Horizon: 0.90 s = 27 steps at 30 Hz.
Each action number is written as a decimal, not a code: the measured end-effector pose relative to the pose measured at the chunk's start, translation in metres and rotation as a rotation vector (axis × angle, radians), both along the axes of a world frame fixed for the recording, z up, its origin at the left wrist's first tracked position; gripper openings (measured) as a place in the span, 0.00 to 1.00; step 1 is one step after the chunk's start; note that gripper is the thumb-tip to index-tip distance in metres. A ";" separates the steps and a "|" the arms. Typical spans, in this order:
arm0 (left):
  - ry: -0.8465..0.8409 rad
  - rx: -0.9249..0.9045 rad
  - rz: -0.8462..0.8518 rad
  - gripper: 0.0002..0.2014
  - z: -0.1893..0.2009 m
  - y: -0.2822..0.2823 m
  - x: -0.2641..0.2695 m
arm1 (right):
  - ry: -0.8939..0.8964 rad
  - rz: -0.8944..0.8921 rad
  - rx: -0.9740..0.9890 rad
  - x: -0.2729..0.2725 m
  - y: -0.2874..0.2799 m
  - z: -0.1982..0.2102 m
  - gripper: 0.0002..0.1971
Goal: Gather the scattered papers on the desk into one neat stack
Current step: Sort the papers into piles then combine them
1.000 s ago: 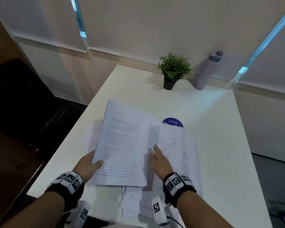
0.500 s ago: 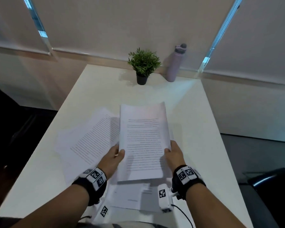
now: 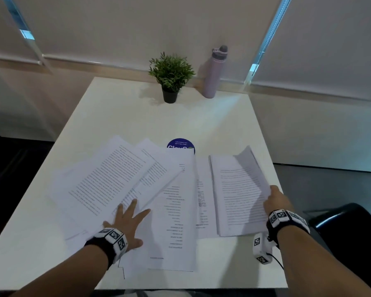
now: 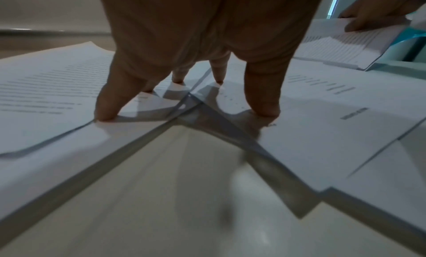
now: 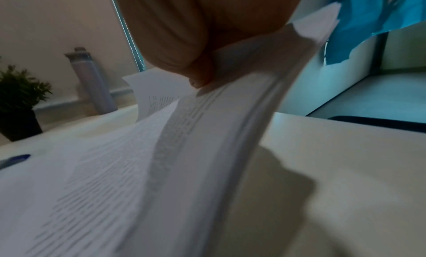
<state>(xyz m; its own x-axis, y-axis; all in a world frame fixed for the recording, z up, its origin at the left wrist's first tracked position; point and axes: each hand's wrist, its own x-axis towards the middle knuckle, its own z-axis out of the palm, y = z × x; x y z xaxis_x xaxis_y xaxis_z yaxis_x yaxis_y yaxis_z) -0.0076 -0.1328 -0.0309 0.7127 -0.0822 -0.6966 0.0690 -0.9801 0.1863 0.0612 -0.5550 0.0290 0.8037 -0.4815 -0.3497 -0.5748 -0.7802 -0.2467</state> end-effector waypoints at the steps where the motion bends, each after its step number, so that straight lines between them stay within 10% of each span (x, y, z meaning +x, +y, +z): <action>1: -0.001 0.005 0.001 0.46 0.001 0.001 -0.002 | -0.002 0.004 -0.021 0.002 0.000 -0.001 0.07; 7: -0.052 0.075 0.009 0.42 0.006 0.004 -0.017 | -0.160 0.124 -0.207 0.011 0.036 -0.021 0.30; 14: -0.524 -0.170 0.470 0.17 0.032 0.038 0.015 | -0.068 0.342 0.548 -0.001 0.183 -0.021 0.09; 20: -0.341 0.060 0.631 0.33 0.013 0.123 0.027 | 0.094 0.080 0.914 -0.010 0.267 -0.044 0.15; 27: -0.096 0.099 0.510 0.60 0.002 0.133 0.005 | 0.144 -0.046 0.911 0.012 0.303 -0.057 0.08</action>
